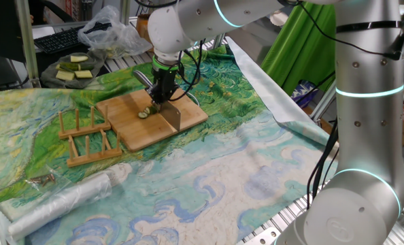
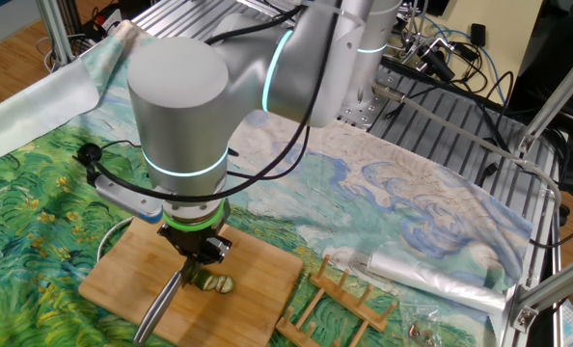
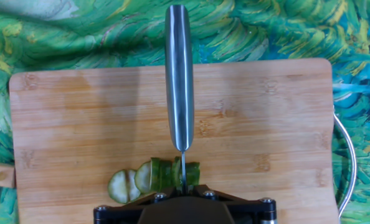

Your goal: Chop the cucumber into shreds

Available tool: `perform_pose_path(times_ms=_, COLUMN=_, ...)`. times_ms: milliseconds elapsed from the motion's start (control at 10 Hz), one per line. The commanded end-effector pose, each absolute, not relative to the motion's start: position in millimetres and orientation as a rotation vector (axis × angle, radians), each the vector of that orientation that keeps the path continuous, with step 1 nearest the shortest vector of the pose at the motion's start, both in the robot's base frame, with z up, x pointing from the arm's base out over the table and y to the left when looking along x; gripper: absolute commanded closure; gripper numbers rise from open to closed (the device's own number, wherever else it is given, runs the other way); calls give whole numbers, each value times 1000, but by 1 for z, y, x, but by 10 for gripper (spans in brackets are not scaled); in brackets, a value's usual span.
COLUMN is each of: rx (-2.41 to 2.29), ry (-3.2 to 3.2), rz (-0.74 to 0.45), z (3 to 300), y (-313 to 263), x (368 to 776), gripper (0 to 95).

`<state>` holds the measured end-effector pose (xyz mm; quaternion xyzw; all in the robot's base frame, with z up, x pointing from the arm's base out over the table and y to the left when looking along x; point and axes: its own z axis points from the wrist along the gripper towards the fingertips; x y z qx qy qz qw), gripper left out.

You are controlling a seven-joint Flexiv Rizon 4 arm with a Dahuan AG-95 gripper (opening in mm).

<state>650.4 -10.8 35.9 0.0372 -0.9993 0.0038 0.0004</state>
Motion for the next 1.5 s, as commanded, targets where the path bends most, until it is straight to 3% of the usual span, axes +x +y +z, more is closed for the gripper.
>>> perform_pose_path(times_ms=100, rx=103, ry=-3135, rz=21, z=40, y=-7, x=650, gripper=950)
perform_pose_path(times_ms=700, rx=136, ry=-3112, rz=58, z=61, y=-11, x=650, gripper=950)
perform_pose_path(times_ms=1500, rx=165, ry=-3112, rz=48, z=53, y=-21, x=651, gripper=950)
